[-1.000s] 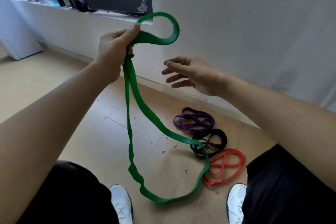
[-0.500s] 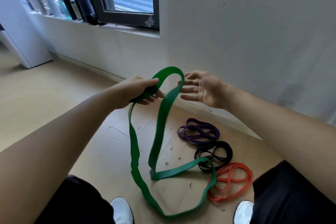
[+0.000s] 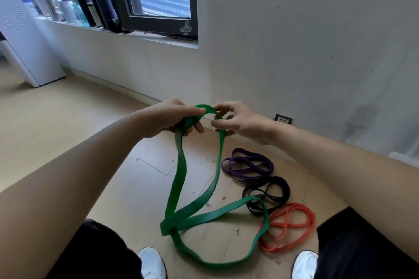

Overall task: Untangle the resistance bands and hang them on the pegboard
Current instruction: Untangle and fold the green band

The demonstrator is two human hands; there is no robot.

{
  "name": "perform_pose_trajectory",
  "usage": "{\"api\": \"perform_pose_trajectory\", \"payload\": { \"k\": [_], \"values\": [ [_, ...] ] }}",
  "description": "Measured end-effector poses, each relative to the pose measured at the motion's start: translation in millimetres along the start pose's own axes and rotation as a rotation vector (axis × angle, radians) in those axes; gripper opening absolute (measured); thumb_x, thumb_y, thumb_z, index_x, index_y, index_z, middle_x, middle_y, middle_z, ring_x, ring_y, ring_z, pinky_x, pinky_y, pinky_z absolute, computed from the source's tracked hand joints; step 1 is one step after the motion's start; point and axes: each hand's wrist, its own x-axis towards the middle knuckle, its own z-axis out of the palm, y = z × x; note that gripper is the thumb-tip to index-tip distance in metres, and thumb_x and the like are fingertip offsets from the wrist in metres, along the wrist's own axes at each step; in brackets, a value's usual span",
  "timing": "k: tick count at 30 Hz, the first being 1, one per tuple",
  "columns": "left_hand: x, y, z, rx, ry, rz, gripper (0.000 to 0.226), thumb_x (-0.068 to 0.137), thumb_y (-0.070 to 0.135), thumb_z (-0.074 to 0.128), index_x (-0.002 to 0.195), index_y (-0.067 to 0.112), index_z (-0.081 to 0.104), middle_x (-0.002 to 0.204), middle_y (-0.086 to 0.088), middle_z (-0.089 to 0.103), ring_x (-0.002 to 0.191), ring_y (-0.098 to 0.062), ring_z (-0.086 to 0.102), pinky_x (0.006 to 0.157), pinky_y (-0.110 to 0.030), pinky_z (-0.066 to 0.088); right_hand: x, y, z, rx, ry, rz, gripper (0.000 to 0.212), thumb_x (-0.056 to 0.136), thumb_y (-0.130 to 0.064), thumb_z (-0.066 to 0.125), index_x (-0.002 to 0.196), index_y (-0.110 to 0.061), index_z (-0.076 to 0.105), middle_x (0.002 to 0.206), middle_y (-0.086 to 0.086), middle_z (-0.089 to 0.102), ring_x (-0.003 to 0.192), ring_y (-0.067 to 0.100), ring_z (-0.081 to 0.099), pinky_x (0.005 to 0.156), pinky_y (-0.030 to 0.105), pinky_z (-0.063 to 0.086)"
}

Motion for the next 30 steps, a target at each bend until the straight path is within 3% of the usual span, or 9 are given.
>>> {"api": "perform_pose_trajectory", "payload": {
  "k": [6,9,13,15,17,20,22,27,30],
  "values": [
    [-2,-7,-8,0.009,-0.009,0.009,0.054,0.083,0.05,0.069,0.106,0.002,0.076,0.092,-0.015,0.074,0.072,-0.019,0.063,0.073,-0.029,0.055,-2,1,-19,0.063,-0.003,0.008,0.013,0.095,-0.009,0.067,0.108,-0.007,0.067,0.113,0.021,0.07,0.097,0.027,0.071,0.092,0.041,0.057],
    [-2,-6,-9,-0.043,0.036,0.059,0.054,0.08,0.049,0.069,0.109,0.004,0.075,0.086,-0.012,0.064,0.071,-0.016,0.062,0.076,-0.03,0.054,-2,5,-27,0.112,-0.03,0.043,0.007,0.096,-0.01,0.065,0.102,-0.011,0.069,0.102,0.01,0.072,0.098,0.021,0.068,0.094,0.04,0.052],
    [-5,-5,-6,-0.046,0.06,0.148,0.044,0.08,0.048,0.075,0.102,0.009,0.076,0.099,-0.025,0.063,0.084,-0.022,0.058,0.083,-0.033,0.05,-4,7,-31,0.128,-0.099,0.067,0.007,0.097,-0.014,0.063,0.099,-0.011,0.069,0.091,0.0,0.068,0.086,0.009,0.061,0.086,0.026,0.041],
    [-6,-2,-4,-0.054,0.067,0.183,0.043,0.077,0.044,0.08,0.105,0.01,0.076,0.096,-0.015,0.067,0.088,-0.02,0.06,0.082,-0.03,0.051,-7,4,-30,0.086,-0.112,0.054,0.01,0.1,-0.014,0.059,0.103,-0.01,0.068,0.089,-0.001,0.066,0.08,0.001,0.06,0.08,0.016,0.04],
    [-6,1,-2,-0.08,0.073,0.224,0.044,0.074,0.038,0.085,0.107,0.011,0.074,0.093,-0.005,0.069,0.086,-0.014,0.063,0.08,-0.025,0.052,-9,2,-30,0.065,-0.132,0.065,0.015,0.102,-0.019,0.056,0.109,-0.012,0.067,0.094,-0.001,0.069,0.089,0.003,0.062,0.086,0.023,0.039],
    [-7,4,0,-0.102,0.106,0.284,0.046,0.071,0.031,0.088,0.109,0.011,0.072,0.096,-0.007,0.07,0.087,-0.014,0.065,0.079,-0.024,0.052,-11,2,-30,0.084,-0.158,0.062,0.019,0.103,-0.023,0.055,0.117,-0.016,0.066,0.106,0.003,0.074,0.109,0.023,0.063,0.096,0.041,0.039],
    [-8,8,4,-0.124,0.148,0.313,0.046,0.069,0.032,0.082,0.109,0.011,0.071,0.096,-0.005,0.069,0.085,-0.012,0.066,0.076,-0.022,0.052,-12,1,-29,0.094,-0.156,0.044,0.027,0.099,-0.024,0.061,0.125,-0.018,0.063,0.119,0.004,0.073,0.12,0.026,0.062,0.102,0.043,0.041],
    [-8,25,16,-0.165,0.259,0.437,0.04,0.071,0.037,0.078,0.105,0.016,0.073,0.094,-0.004,0.072,0.083,-0.007,0.068,0.076,-0.019,0.054,-14,-6,-19,0.07,-0.115,-0.03,0.064,0.078,-0.033,0.08,0.136,-0.026,0.057,0.13,0.0,0.063,0.12,0.017,0.061,0.103,0.037,0.05],
    [-8,35,17,-0.258,0.341,0.462,0.04,0.072,0.042,0.075,0.102,0.016,0.073,0.092,0.0,0.07,0.082,-0.009,0.066,0.073,-0.021,0.054,-11,-8,-7,0.133,-0.108,-0.034,0.064,0.081,-0.029,0.082,0.138,-0.022,0.055,0.13,0.003,0.064,0.12,0.017,0.063,0.105,0.037,0.05]
  ]
}}
